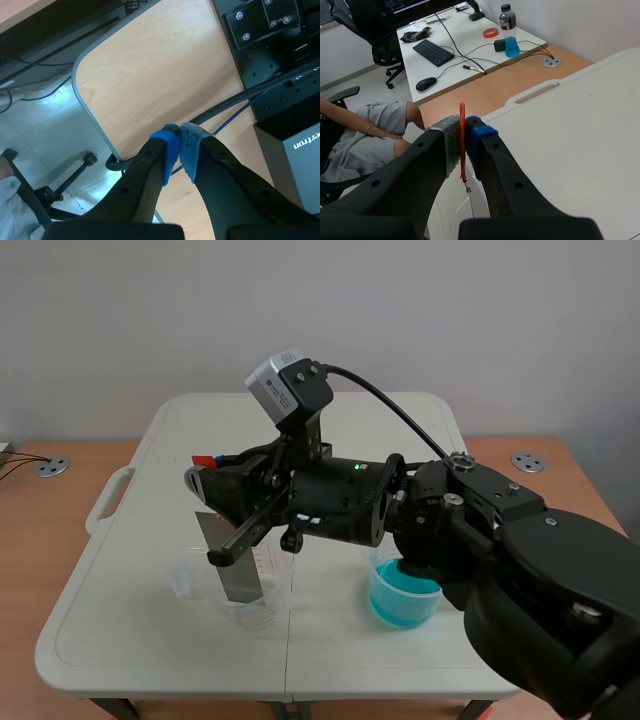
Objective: Hold the metal plate by the orange handle, dip it into the blue solution, take it out and point at it, then put the plate back in the beaker on the left.
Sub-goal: 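Put the plate into the left beaker, then return to the home posture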
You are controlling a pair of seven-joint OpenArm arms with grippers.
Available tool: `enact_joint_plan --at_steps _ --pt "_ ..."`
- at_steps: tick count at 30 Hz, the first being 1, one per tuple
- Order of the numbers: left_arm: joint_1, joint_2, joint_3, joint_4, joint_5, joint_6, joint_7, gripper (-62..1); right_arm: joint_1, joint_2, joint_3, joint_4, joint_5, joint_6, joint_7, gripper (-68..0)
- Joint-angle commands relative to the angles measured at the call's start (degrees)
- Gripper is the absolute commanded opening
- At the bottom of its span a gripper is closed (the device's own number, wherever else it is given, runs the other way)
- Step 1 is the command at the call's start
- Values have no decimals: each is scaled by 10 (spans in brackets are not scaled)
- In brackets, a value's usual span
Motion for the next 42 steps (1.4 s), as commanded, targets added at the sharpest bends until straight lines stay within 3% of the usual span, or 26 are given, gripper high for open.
enact_joint_plan --at_steps 1,13,20,26,28,29,32,35,42 --pt "3 -2 -2 10 -2 -1 -3 -577 13 -3 0 -3 12 0 8 -662" --pt "3 -2 -2 10 -2 -1 -3 -577 13 -3 0 -14 12 0 4 -646" --pt "3 -2 -2 10 -2 -1 -3 -577 13 -3 1 -14 12 0 7 -506" --pt "3 -2 -2 10 -2 -1 -1 -567 14 -3 2 -14 12 0 15 -319" --pt "3 -2 -2 10 -2 -1 10 -470 15 -3 2 -14 12 0 20 -275" --pt "3 -2 -2 10 -2 -1 10 -381 15 -1 3 -14 12 -5 25 -253" --pt "3 -2 -2 10 -2 -1 9 -1 15 -1 10 -14 12 -31 26 -157" --pt "3 -2 -2 10 -2 -1 7 14 15 -1 22 -14 12 -55 28 -6" --pt "3 -2 -2 10 -2 -1 7 14 15 10 59 -10 10 -65 28 -12"
